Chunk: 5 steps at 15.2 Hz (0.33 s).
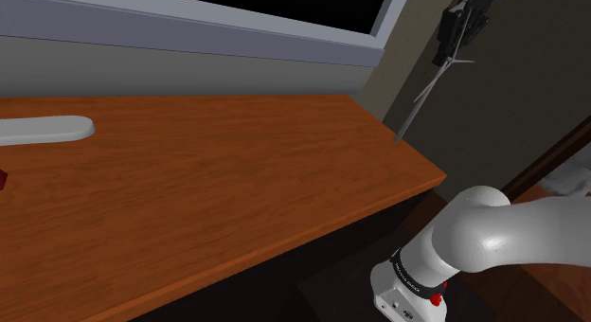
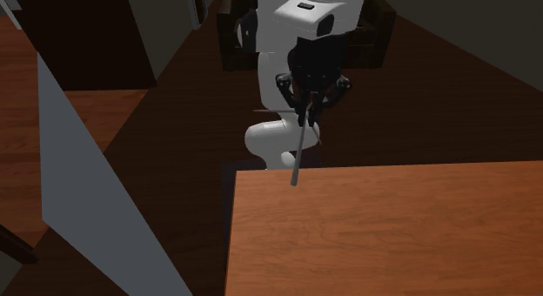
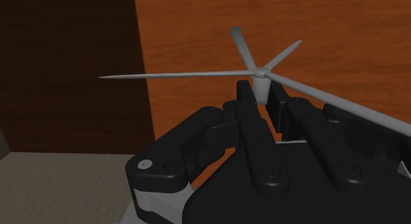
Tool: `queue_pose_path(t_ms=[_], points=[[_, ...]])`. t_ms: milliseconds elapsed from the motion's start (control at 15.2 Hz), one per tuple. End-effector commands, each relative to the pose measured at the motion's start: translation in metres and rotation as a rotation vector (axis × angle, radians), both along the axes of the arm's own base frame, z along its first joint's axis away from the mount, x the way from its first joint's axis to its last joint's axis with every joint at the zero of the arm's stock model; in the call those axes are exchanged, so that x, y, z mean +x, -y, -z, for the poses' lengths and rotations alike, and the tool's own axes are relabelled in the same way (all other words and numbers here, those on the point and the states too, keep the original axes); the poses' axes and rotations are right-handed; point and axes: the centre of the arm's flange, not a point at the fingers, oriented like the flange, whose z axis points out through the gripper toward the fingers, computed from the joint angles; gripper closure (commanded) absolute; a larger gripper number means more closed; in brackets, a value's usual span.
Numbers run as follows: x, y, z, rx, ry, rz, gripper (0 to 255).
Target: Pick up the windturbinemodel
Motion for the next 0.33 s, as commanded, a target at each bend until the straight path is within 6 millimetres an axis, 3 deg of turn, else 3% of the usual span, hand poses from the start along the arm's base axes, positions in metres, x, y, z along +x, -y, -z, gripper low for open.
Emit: queue_pose_path(t_ms=[0, 264], points=[[0.000, 0.000, -0.010, 0.000, 0.000, 0.000, 255], [0.000, 0.000, -0.021, 0.000, 0.000, 0.000, 255]])
